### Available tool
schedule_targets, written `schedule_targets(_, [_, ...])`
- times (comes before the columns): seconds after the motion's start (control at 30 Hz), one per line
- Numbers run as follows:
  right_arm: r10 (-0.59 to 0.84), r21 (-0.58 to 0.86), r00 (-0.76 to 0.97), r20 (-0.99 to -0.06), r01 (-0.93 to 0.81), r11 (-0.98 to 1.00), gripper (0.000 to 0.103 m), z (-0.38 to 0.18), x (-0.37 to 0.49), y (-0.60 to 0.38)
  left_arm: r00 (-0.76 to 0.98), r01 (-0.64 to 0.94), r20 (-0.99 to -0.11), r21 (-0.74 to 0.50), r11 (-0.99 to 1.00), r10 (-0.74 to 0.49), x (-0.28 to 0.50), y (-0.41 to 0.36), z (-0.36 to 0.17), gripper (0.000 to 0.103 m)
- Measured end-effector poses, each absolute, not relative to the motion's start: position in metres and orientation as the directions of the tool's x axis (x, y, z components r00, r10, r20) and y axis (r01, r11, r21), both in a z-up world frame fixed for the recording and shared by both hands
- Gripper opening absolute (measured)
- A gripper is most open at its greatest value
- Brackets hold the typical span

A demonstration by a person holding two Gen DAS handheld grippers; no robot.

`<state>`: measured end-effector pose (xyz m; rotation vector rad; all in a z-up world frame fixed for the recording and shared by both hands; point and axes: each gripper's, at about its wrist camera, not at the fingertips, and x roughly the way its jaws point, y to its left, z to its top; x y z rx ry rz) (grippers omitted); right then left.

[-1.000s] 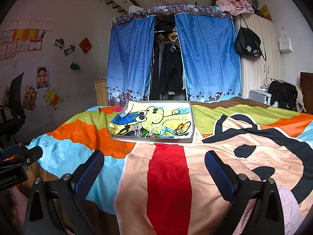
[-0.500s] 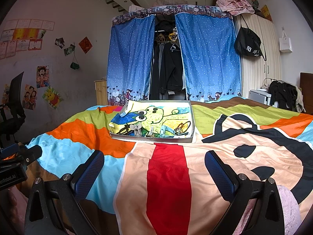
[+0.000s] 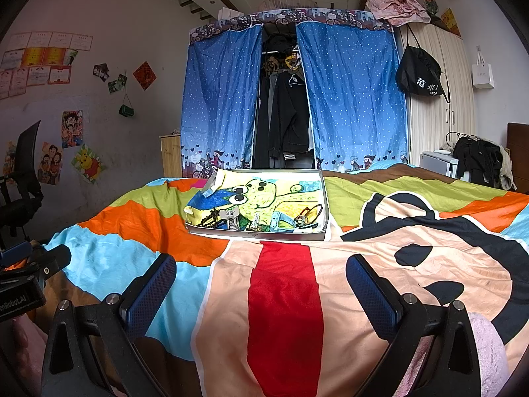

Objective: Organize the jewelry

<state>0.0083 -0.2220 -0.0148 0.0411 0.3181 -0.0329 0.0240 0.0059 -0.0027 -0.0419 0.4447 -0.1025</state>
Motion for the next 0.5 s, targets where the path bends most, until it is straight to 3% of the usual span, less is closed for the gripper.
schedule_targets(0.5, [-0.025,0.034,0.949,-0.315,0.038,0.999,0.103,-0.0148,0.0086,-0.2219,0.899,0.043,-0.436,-0.013,0.999,-0.044,0.0254,0.0042,-0.0036,0.101])
